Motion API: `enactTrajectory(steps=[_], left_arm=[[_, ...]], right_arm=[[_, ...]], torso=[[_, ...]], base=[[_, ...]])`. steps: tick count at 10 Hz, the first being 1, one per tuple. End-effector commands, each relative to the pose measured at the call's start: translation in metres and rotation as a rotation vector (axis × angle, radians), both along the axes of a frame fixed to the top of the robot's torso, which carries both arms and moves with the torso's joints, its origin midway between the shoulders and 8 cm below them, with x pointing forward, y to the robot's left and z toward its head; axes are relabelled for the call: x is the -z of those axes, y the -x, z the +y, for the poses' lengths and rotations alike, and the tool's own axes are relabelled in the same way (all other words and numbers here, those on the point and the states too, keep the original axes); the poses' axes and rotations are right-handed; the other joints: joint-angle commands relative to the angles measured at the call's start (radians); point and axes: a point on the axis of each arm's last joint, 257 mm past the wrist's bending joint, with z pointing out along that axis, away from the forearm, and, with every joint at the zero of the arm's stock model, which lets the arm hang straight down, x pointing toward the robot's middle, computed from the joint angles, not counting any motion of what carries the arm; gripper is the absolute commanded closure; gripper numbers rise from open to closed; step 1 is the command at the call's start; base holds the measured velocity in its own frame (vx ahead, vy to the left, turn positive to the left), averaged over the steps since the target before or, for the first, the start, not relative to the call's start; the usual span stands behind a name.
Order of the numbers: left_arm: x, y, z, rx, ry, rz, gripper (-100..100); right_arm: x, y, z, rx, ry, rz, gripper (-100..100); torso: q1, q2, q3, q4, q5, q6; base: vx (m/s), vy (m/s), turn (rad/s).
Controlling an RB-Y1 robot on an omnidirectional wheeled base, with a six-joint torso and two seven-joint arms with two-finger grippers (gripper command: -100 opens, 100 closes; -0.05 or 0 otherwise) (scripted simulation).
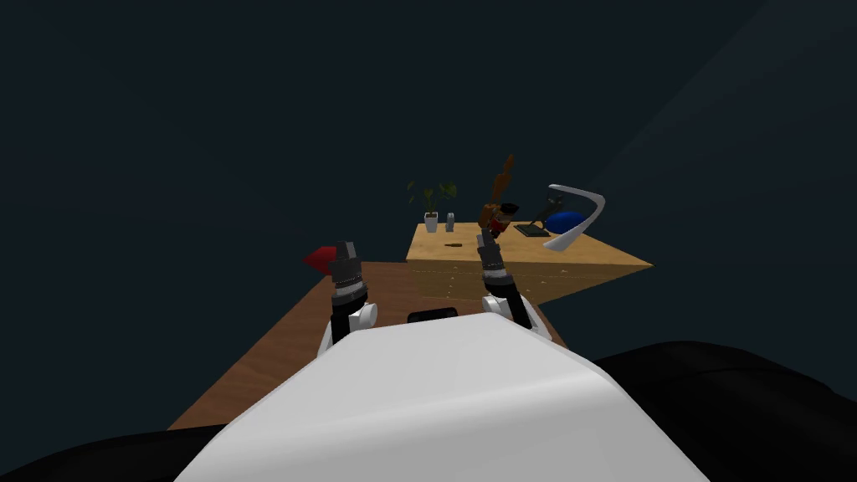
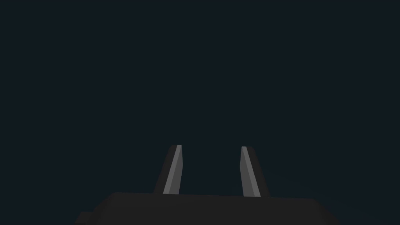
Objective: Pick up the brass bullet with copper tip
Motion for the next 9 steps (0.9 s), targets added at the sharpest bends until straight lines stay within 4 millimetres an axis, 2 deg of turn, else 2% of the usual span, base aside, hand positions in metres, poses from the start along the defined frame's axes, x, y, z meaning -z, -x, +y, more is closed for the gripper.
enactTrajectory(steps=[1,2,3,4,5,7,8,9], left_arm=[[0.0,0.0,0.0,0.0,0.0,0.0,0],[0.0,0.0,0.0,0.0,0.0,0.0,0],[0.0,0.0,0.0,0.0,0.0,0.0,0],[0.0,0.0,0.0,0.0,0.0,0.0,0],[0.0,0.0,0.0,0.0,0.0,0.0,0],[0.0,0.0,0.0,0.0,0.0,0.0,0],[0.0,0.0,0.0,0.0,0.0,0.0,0],[0.0,0.0,0.0,0.0,0.0,0.0,0]], right_arm=[[0.016,0.0,0.0,-0.004,0.051,0.031,-100],[0.031,0.0,-0.001,-0.001,0.087,0.059,-100],[0.032,0.0,0.001,-0.01,0.104,0.062,-100],[0.049,0.0,0.0,-0.011,0.15,0.093,-100],[0.049,0.0,0.0,-0.014,0.155,0.094,-100],[0.084,0.003,-0.004,-0.013,0.249,0.158,-100],[0.086,0.003,-0.004,-0.023,0.268,0.163,-100],[0.105,0.006,-0.008,-0.023,0.319,0.199,-100]], torso=[[0.0,0.0,0.0,0.0,0.0,0.0],[0.0,-0.001,-0.001,0.0,0.0,0.0],[0.002,0.0,0.0,0.0,0.0,0.0],[0.0,-0.001,-0.001,0.0,0.0,0.0],[0.0,-0.001,-0.001,0.0,0.0,0.0],[-0.001,-0.001,-0.001,0.0,0.0,0.0],[0.002,0.0,0.0,0.0,0.0,0.0],[0.001,-0.002,-0.001,0.0,0.0,0.0]], base=[[-0.074,0.097,-0.023],[-0.099,0.131,-0.067],[-0.072,0.102,-0.031],[-0.087,0.087,-0.036],[-0.079,0.062,-0.022],[-0.1,0.113,-0.036],[-0.072,0.118,-0.025],[-0.061,0.12,-0.011]])
